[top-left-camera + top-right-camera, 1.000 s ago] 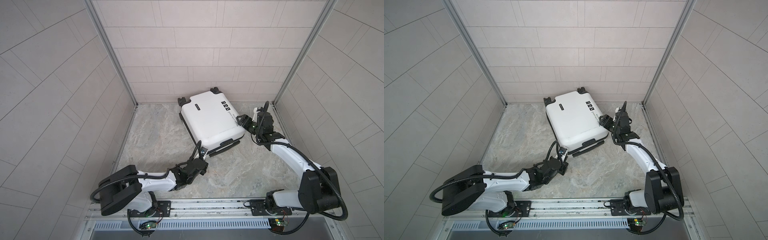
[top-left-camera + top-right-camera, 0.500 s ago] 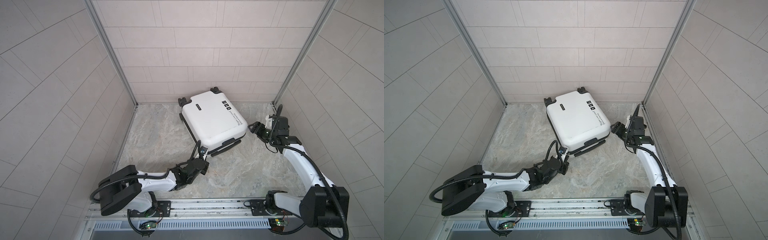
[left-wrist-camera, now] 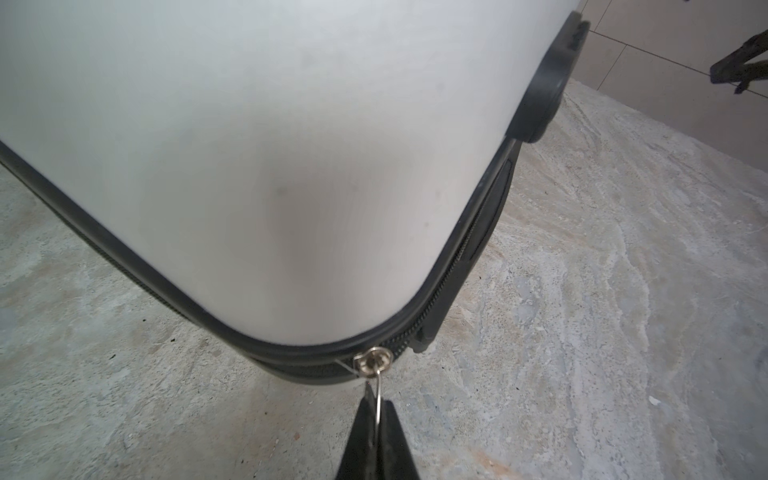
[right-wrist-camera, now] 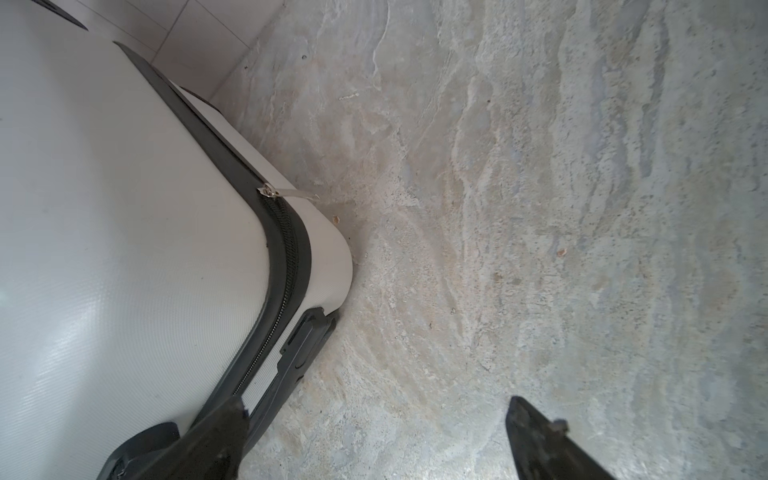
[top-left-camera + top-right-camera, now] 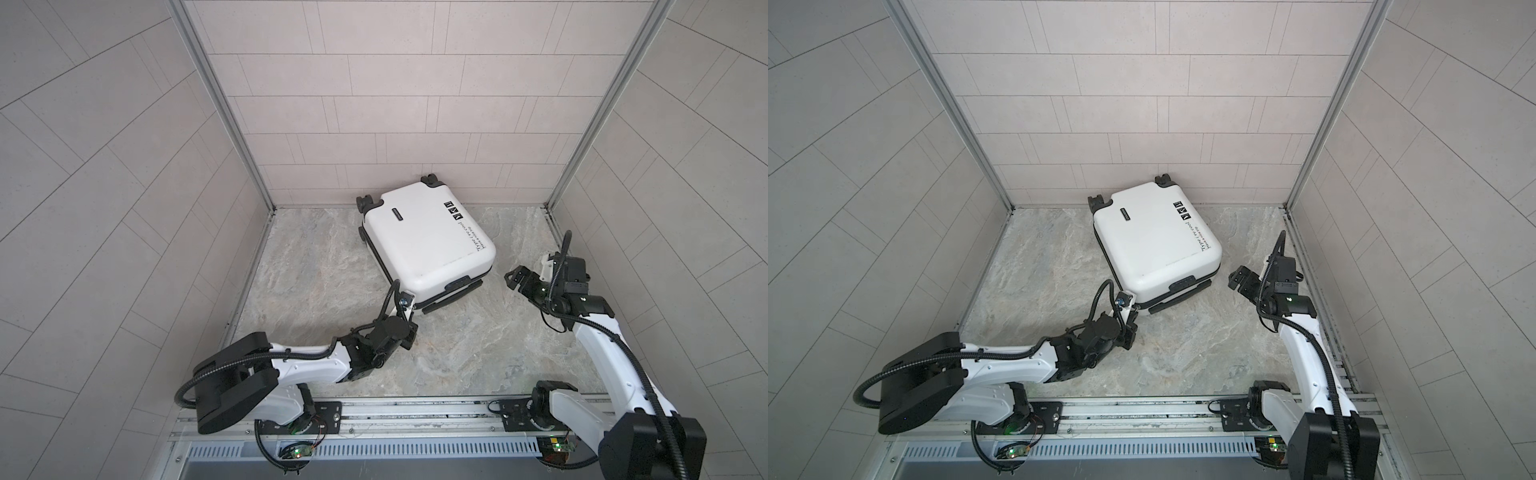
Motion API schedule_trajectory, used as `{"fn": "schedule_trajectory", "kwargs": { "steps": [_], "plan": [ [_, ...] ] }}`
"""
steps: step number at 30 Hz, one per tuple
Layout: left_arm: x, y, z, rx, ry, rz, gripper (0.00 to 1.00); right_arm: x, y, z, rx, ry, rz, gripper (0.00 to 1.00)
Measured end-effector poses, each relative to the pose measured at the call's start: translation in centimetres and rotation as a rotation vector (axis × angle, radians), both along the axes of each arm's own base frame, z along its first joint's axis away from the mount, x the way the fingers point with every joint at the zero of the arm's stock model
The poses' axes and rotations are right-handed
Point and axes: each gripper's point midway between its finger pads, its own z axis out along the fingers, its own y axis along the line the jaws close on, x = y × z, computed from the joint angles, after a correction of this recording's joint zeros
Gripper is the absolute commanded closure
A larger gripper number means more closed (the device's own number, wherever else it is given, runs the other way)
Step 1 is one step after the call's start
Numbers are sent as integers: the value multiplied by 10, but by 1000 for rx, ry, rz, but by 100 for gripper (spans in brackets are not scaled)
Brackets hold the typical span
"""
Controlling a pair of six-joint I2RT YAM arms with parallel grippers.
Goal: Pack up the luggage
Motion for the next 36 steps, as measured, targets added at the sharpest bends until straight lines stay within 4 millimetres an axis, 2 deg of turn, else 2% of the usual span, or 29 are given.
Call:
{"fn": "schedule_trajectory", "kwargs": {
  "steps": [3,6,8,12,14,16,18,21,25,31,36],
  "plan": [
    [0,0,1,-5,2,3,100,-5,-4,-20,-5,30,-29,5],
    [0,0,1,-8,4,4,100,-14,-10,-38,1,74,-59,26],
    [0,0,1,-9,5,5,100,-15,-6,-51,51,66,-66,30],
    [0,0,1,-10,6,6,100,-31,26,-92,198,83,-52,31],
    [0,0,1,-11,6,7,100,-42,45,-105,240,108,-26,31],
    [0,1,1,-11,6,7,100,-45,64,-103,266,84,11,33],
    [0,0,1,-13,8,8,100,-41,78,-90,285,33,37,36],
    [0,0,1,-16,10,9,100,-32,89,-73,318,-41,45,43],
    [0,0,1,-17,10,9,100,-20,93,-70,367,-61,7,46],
    [0,0,1,-23,14,11,100,-5,102,-73,427,-56,-22,41],
    [0,0,1,-27,17,12,100,12,109,-67,469,-77,-29,42]
  ]
}}
